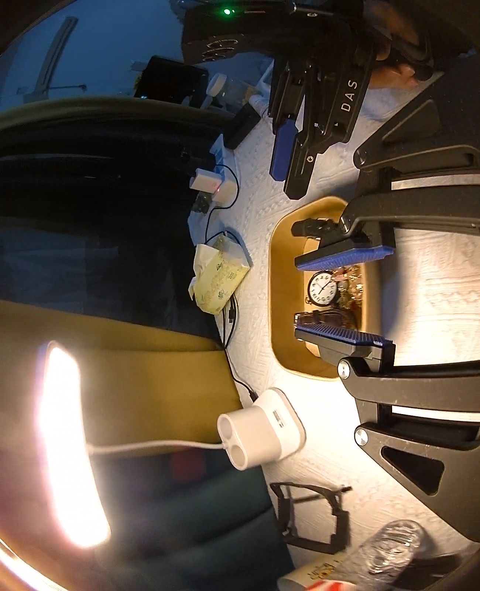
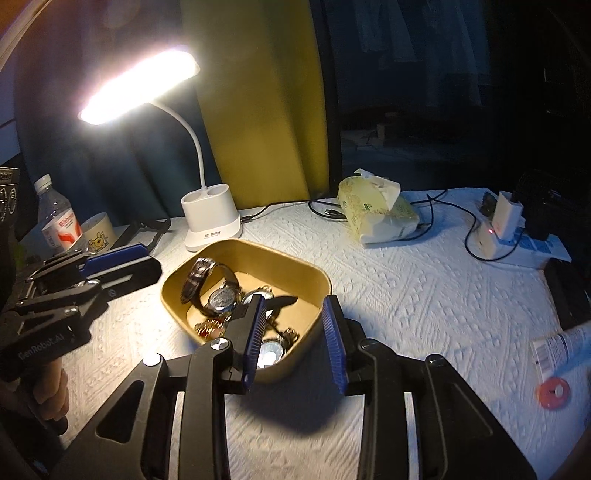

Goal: Organize jewelry

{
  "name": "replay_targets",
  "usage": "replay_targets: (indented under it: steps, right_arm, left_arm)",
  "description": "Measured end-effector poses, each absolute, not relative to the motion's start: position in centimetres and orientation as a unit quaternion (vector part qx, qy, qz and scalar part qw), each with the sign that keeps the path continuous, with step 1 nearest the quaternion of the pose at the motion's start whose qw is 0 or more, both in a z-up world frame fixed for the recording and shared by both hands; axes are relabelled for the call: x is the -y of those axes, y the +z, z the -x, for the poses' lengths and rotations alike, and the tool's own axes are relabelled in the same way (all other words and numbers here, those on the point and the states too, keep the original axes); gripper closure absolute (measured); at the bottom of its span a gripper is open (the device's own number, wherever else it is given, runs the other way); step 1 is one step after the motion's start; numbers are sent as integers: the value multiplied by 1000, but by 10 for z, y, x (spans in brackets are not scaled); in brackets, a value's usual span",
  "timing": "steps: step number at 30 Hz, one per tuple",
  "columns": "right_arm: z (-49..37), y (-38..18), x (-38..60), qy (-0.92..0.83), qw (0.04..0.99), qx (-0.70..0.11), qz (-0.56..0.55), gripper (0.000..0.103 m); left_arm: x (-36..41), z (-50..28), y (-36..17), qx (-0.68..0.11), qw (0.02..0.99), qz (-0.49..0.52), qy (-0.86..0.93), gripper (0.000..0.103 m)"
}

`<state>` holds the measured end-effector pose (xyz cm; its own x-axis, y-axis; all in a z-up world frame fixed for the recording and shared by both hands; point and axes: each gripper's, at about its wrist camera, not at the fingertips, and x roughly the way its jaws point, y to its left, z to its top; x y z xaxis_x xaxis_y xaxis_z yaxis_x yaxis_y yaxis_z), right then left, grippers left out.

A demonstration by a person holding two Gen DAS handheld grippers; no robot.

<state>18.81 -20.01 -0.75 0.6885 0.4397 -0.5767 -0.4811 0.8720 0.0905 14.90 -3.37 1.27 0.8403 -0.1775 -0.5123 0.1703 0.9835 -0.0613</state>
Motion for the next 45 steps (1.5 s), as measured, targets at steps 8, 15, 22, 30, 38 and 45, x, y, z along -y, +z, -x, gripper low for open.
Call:
replay_targets:
  steps: [8, 15, 22, 30, 38, 45]
  right_arm:
    - [-161, -2, 205, 238, 924, -297, 35, 71]
    - [-140, -2, 204, 234, 926, -293, 38, 70]
    - [-128, 0, 200, 234, 927, -289, 43, 70]
    - [-122, -1, 200, 237, 926, -290, 43, 70]
    - [-121, 0, 201, 238, 926, -291, 38, 70]
    - [-123, -3, 201, 236, 925, -295, 38, 69]
  left_arm:
    - [14, -115, 16, -255, 963, 51, -72, 71]
    - [5, -89, 19, -242, 966, 62, -70, 71]
    - [1, -77, 22, -240, 969, 56, -34, 63]
    - [-2, -67, 24, -233, 970, 63, -29, 53]
    - [-1, -66, 25, -231, 971, 60, -29, 52]
    - [2, -66, 26, -229, 972, 54, -28, 52]
